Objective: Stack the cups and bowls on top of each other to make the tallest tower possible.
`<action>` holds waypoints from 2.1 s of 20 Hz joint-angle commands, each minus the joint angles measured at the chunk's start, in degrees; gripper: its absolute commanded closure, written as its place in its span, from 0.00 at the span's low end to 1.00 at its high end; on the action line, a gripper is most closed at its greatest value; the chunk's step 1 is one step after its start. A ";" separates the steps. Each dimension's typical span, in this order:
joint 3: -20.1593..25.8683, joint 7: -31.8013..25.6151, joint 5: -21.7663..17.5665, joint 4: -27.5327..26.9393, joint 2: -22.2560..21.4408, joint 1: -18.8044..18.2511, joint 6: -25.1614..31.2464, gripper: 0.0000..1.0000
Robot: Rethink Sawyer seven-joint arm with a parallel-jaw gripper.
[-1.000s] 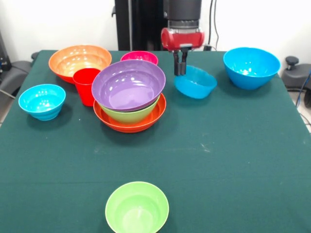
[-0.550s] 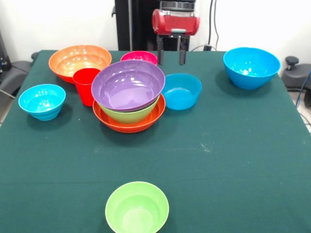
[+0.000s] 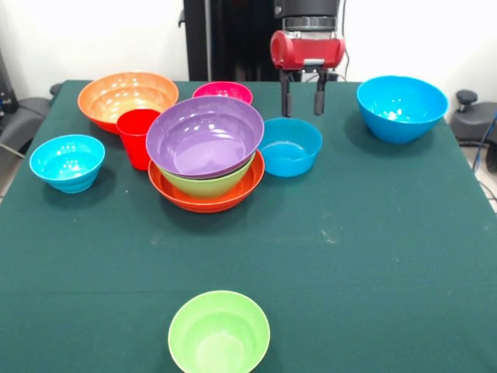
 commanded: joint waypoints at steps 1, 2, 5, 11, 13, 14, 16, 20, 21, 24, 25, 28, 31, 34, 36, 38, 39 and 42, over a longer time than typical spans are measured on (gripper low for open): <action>1.88 6.43 1.06 -4.14 3.98 0.06 -0.30 0.00; 2.01 6.43 1.07 -4.23 4.07 0.01 -0.32 0.00; 3.32 6.29 0.76 -6.15 5.71 -0.86 -1.06 0.00; 9.36 4.10 -3.00 -11.85 8.14 -5.19 -0.08 0.00; 9.51 3.85 -3.14 -11.97 7.99 -5.17 -0.01 0.00; 9.48 3.81 -3.14 -11.90 7.92 -5.14 0.00 0.00; 9.59 3.72 -3.30 -11.81 7.92 -5.23 0.02 0.00; 9.59 3.54 -3.42 -11.71 7.72 -5.10 0.59 0.00; 9.57 3.57 -3.41 -11.61 7.62 -5.09 0.81 0.00; 9.73 3.52 -3.61 -11.47 7.47 -5.26 1.10 0.00; 9.87 3.51 -3.69 -11.46 7.45 -5.36 1.13 0.00; 10.92 3.69 -4.13 -11.43 7.55 -6.08 1.02 0.00; 11.48 4.05 -2.86 -11.65 6.35 -5.12 2.57 0.00; 10.80 3.57 -0.62 -7.61 2.41 -4.20 9.46 0.00; 9.66 4.46 -0.47 -2.39 -1.80 -4.24 10.36 0.00; 5.93 7.37 -2.00 1.26 -2.42 -2.36 0.01 0.00; 4.06 7.60 -1.95 2.33 -1.00 -1.56 -6.39 0.00; -0.14 6.21 -0.98 4.19 4.37 -0.06 -24.02 0.00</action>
